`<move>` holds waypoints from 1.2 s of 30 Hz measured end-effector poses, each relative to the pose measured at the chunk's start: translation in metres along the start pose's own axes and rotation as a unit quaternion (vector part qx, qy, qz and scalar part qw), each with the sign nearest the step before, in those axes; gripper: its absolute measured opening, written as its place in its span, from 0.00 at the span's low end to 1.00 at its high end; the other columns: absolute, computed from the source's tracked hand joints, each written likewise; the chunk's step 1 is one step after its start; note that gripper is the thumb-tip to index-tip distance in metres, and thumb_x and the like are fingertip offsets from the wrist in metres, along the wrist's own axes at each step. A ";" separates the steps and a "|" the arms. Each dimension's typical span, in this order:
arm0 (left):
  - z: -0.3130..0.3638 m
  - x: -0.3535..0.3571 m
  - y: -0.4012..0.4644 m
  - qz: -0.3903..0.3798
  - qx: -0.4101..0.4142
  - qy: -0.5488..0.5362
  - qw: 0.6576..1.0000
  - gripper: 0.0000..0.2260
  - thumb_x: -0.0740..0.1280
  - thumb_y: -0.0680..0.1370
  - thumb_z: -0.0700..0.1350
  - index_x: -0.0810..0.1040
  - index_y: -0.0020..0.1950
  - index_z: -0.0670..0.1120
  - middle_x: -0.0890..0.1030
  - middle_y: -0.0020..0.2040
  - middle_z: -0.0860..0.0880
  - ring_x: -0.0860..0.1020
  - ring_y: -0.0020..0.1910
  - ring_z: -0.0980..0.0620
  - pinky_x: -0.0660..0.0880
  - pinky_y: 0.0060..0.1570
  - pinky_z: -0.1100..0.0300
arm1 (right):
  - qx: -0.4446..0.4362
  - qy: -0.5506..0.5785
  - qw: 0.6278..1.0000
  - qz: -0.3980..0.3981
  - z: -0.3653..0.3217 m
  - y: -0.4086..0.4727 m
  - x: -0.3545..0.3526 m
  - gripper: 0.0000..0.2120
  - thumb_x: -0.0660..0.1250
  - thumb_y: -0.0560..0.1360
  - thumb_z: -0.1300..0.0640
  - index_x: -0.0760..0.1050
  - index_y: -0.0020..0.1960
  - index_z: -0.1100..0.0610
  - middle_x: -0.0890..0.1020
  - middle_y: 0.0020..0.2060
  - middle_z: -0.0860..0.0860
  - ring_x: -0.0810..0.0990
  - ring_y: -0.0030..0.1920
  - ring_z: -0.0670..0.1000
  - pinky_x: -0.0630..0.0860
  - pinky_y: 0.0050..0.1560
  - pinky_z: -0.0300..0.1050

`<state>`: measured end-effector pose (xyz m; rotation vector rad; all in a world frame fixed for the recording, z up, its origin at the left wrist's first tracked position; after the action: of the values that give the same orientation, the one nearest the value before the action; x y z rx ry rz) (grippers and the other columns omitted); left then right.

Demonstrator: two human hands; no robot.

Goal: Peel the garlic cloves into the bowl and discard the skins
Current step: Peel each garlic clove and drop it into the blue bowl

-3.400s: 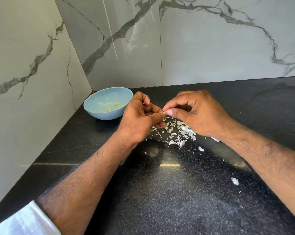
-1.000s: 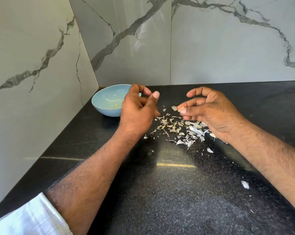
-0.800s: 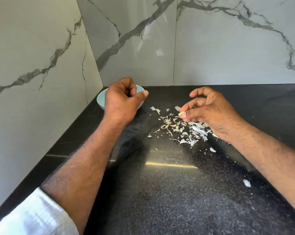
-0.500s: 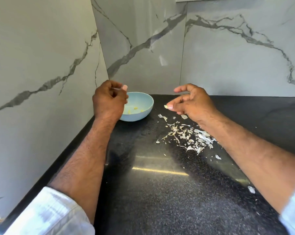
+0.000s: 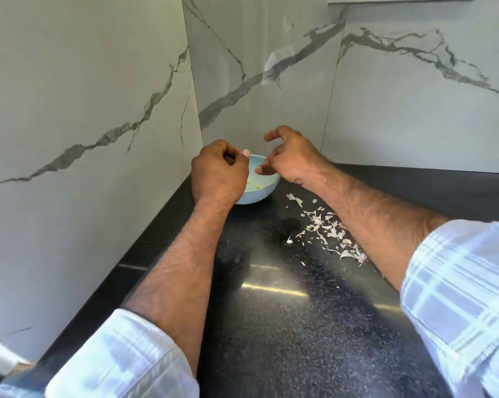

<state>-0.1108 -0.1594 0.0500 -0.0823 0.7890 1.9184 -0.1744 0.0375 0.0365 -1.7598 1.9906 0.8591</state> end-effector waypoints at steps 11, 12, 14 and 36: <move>0.067 0.084 -0.062 -0.203 0.058 -0.124 0.970 0.16 0.81 0.75 0.46 0.82 0.60 0.52 0.83 0.43 0.50 0.78 0.34 0.55 0.82 0.40 0.54 | 0.020 0.019 1.000 -0.007 0.076 -0.131 -0.134 0.13 0.82 0.70 0.60 0.86 0.53 0.56 0.87 0.41 0.50 0.83 0.37 0.42 0.84 0.51 0.47; 0.072 0.096 -0.074 -0.245 0.037 -0.164 0.955 0.28 0.81 0.76 0.44 0.75 0.73 0.56 0.84 0.53 0.50 0.84 0.39 0.52 0.85 0.42 0.51 | 0.018 0.026 1.000 -0.003 0.085 -0.137 -0.143 0.17 0.82 0.70 0.61 0.85 0.57 0.55 0.88 0.44 0.50 0.84 0.40 0.44 0.85 0.52 0.47; 0.082 0.114 -0.093 -0.264 0.007 -0.202 0.943 0.25 0.79 0.78 0.48 0.73 0.71 0.51 0.85 0.56 0.47 0.87 0.44 0.46 0.85 0.38 0.50 | 0.004 0.043 0.998 0.042 0.100 -0.146 -0.170 0.13 0.80 0.73 0.57 0.85 0.58 0.54 0.88 0.42 0.50 0.85 0.39 0.44 0.83 0.44 0.40; 0.113 0.143 -0.112 -0.217 0.197 -0.056 0.954 0.22 0.75 0.78 0.49 0.73 0.70 0.53 0.79 0.63 0.57 0.79 0.58 0.58 0.80 0.55 0.54 | -0.049 -0.264 0.962 -0.054 0.151 -0.140 -0.161 0.15 0.70 0.79 0.65 0.86 0.47 0.45 0.80 0.45 0.40 0.82 0.43 0.44 0.79 0.40 0.42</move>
<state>-0.0558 0.0462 0.0285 0.0925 0.9725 1.3158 -0.0308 0.2515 -0.0071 -1.4682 1.5142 1.2516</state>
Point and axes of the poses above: each hand's wrist, its own y-axis towards the middle knuckle, its own x-axis out of the palm, z = x × y, the point moved 10 cm from there along y, towards the middle knuckle
